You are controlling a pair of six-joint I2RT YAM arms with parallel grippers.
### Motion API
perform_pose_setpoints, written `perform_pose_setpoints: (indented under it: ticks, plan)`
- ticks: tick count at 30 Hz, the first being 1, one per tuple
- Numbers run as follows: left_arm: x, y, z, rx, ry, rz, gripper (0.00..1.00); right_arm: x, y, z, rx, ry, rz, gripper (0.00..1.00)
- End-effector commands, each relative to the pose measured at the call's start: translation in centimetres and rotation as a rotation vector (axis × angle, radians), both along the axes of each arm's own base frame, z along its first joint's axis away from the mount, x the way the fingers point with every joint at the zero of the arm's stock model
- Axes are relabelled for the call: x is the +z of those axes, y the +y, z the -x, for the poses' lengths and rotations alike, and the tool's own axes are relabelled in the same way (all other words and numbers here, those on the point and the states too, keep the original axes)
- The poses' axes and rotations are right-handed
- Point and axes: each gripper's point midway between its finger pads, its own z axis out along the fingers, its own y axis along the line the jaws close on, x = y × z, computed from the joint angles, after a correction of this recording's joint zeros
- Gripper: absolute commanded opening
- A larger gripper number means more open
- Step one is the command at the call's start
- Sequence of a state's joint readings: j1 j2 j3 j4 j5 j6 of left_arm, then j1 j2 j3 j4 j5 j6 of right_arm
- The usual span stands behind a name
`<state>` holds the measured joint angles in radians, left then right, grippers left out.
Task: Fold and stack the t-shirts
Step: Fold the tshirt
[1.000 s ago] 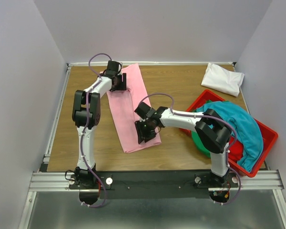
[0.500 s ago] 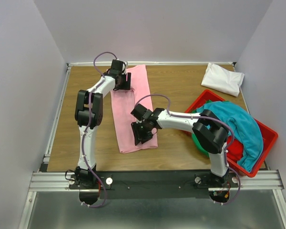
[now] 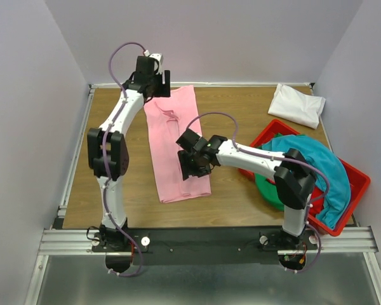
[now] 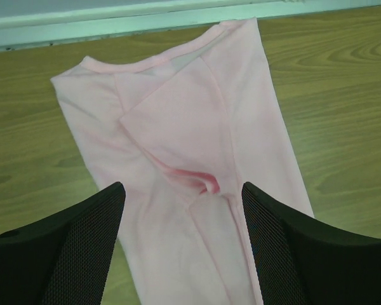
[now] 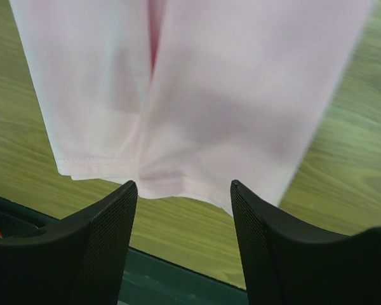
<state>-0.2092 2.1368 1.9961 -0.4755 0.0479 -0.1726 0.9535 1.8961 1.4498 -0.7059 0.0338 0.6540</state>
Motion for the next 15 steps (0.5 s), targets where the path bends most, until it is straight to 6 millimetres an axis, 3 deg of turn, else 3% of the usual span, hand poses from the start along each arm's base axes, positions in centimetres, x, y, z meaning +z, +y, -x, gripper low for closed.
perform_pose_setpoints:
  ticks: [1,3,4,7,10,11,12,15]
  plan:
    - [3.9,1.5,4.9,0.035,0.004,0.045,0.83,2.3,-4.0,-0.8,-0.221,-0.035,0.083,0.68]
    - [3.5,1.9,7.2,0.063,0.025,0.069,0.82,2.7,-4.3,-0.2,-0.232,-0.022,0.068,0.68]
    - [2.7,2.2,9.5,0.089,0.043,0.105,0.82,2.9,-4.7,0.1,-0.233,-0.024,0.069,0.68]
    - [0.8,2.3,14.0,0.117,0.08,0.145,0.82,3.0,-7.0,0.8,-0.239,-0.051,0.097,0.68]
    - [-1.6,3.9,18.5,0.204,0.155,0.104,0.82,2.2,-8.8,1.8,-0.213,-0.049,0.133,0.67]
    - [-1.9,3.9,19.7,0.232,0.174,0.123,0.82,1.4,-9.5,2.6,-0.197,-0.032,0.149,0.67]
    - [-2.2,4.2,21.7,0.242,0.191,0.129,0.82,1.8,-9.6,2.8,-0.196,-0.039,0.13,0.67]
    - [-2.0,4.5,25.4,0.276,0.213,0.167,0.82,1.7,-10.2,3.7,-0.198,-0.037,0.086,0.67]
